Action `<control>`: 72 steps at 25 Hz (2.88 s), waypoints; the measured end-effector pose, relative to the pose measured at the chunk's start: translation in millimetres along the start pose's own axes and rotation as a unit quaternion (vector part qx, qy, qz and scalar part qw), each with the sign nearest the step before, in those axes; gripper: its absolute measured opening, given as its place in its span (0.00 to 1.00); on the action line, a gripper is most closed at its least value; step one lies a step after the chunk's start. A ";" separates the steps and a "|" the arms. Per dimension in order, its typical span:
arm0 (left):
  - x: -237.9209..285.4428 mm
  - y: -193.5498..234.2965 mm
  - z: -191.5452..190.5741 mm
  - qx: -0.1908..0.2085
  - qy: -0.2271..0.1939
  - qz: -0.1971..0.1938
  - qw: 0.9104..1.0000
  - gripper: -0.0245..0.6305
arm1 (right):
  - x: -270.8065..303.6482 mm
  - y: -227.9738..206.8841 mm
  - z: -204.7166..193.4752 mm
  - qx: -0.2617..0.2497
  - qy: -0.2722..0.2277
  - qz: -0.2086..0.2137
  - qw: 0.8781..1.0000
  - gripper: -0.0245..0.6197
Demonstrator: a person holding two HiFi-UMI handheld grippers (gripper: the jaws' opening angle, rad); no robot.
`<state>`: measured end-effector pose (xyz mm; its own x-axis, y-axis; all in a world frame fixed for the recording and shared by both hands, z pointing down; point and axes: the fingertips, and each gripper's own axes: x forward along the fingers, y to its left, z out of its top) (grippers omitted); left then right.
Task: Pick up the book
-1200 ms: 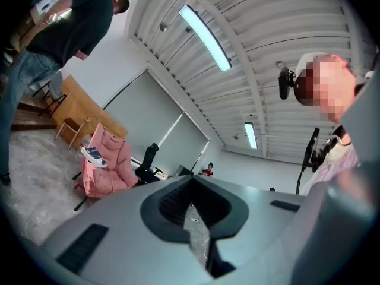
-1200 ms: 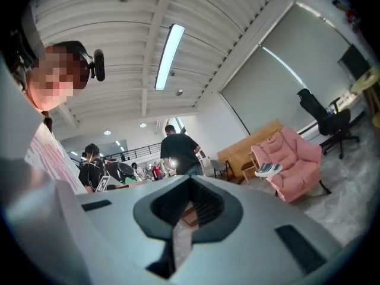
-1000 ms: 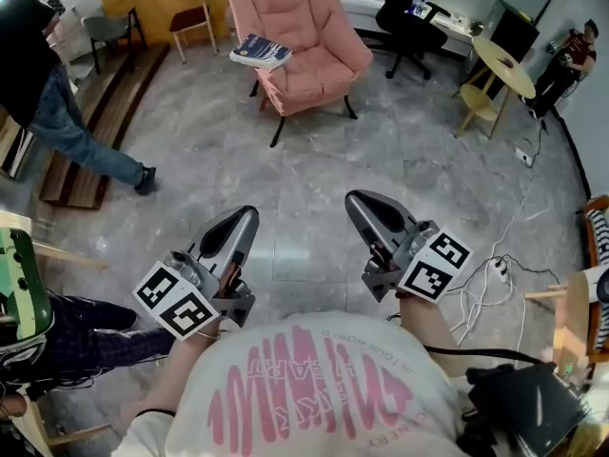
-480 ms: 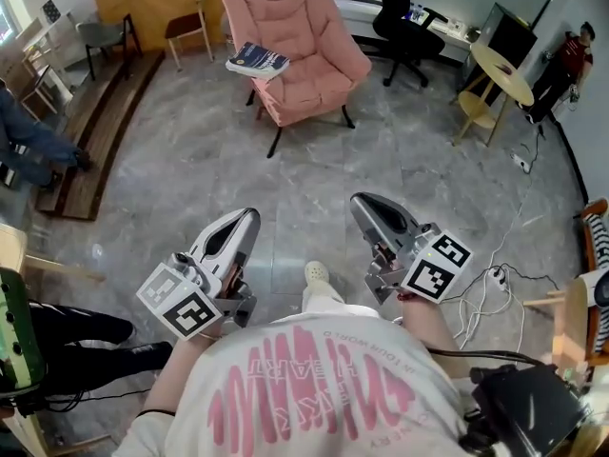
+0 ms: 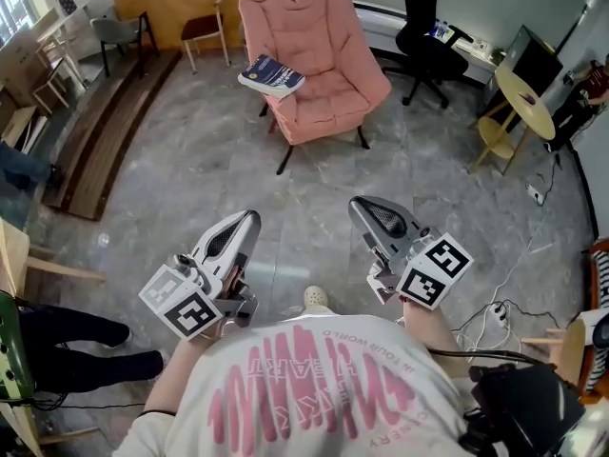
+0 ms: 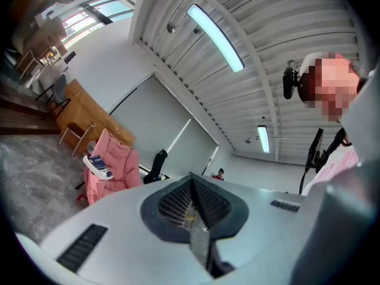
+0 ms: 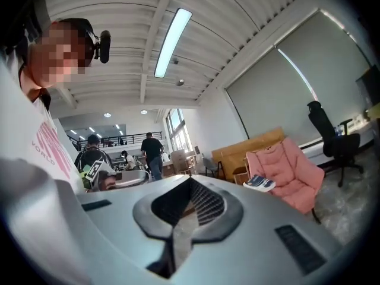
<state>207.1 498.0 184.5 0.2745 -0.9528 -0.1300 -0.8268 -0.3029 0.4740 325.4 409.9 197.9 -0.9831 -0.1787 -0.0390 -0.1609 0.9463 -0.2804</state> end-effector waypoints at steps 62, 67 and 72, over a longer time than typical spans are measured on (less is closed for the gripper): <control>211.6 340.3 136.4 -0.020 0.022 0.056 0.998 0.05 | 294.3 -277.6 34.4 0.105 0.026 -0.033 0.994 0.05; 222.9 361.7 152.4 -0.020 0.031 0.044 0.998 0.05 | 317.2 -284.3 35.7 0.112 0.024 -0.045 0.992 0.05; 234.3 388.0 161.2 -0.023 0.048 0.038 0.998 0.05 | 339.6 -296.1 40.1 0.118 0.019 -0.063 0.991 0.05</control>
<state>-128.5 153.6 197.6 0.2589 -0.9659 -0.0084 -0.8245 -0.2256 0.5190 42.7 58.2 229.3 -0.9597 -0.2774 0.0448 -0.2622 0.8268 -0.4976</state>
